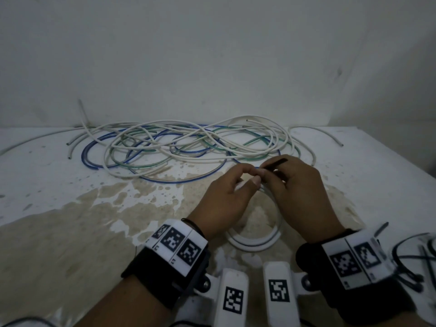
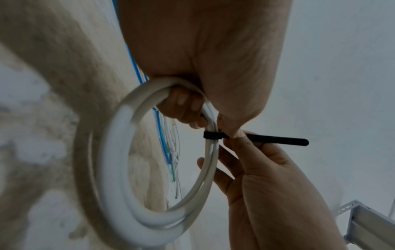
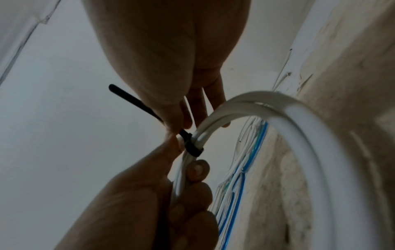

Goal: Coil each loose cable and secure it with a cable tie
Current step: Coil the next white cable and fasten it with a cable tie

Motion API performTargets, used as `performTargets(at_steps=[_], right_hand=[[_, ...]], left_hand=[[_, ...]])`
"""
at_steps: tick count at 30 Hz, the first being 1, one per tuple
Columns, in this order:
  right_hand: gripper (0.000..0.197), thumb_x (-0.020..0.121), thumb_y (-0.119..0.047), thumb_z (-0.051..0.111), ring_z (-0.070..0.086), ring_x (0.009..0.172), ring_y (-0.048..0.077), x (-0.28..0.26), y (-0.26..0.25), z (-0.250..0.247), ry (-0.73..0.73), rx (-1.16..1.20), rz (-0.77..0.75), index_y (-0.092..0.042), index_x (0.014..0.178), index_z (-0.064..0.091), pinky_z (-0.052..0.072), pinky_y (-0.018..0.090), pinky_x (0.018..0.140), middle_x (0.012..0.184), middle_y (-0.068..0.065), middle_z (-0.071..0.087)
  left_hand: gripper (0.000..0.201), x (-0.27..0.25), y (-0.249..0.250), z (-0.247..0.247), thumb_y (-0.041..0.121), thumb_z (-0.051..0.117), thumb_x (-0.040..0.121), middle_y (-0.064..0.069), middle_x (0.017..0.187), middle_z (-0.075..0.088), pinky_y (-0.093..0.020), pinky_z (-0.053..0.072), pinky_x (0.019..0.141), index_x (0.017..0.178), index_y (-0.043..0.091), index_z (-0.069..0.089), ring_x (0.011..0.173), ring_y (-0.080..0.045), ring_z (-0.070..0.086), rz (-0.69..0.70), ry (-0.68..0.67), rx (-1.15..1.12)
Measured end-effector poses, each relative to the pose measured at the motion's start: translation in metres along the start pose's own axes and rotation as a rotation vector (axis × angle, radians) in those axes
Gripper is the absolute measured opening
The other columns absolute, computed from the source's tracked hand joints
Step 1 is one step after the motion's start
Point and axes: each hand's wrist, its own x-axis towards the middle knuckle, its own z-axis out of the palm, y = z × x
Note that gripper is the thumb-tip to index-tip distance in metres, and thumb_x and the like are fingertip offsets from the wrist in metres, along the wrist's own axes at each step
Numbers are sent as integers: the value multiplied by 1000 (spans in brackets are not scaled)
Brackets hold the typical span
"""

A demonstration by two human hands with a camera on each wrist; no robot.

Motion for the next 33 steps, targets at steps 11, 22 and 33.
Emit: performTargets(at_steps=[11, 22, 33], right_hand=[[13, 83, -7, 61, 58, 71, 11, 3, -12, -8, 30, -67, -198, -11, 72, 66, 41, 19, 68, 70, 0, 62], [18, 92, -18, 58, 67, 60, 16, 3, -1, -10, -212, 360, 372, -32, 90, 69, 57, 37, 66, 70, -3, 70], [22, 91, -17, 58, 57, 45, 15, 21, -52, 9, -540, 372, 259, -17, 72, 69, 47, 21, 47, 59, 6, 64]], left_hand=[[12, 5, -7, 1, 36, 55, 87, -1, 84, 68, -39, 51, 73, 85, 27, 63, 78, -12, 64, 75, 60, -7], [15, 8, 10, -14, 13, 42, 101, -6, 71, 45, -20, 31, 40, 95, 10, 55, 45, -11, 34, -305, 85, -622], [33, -26, 14, -88, 33, 60, 92, -10, 76, 72, -37, 52, 67, 83, 4, 73, 70, -27, 66, -135, -3, 184]])
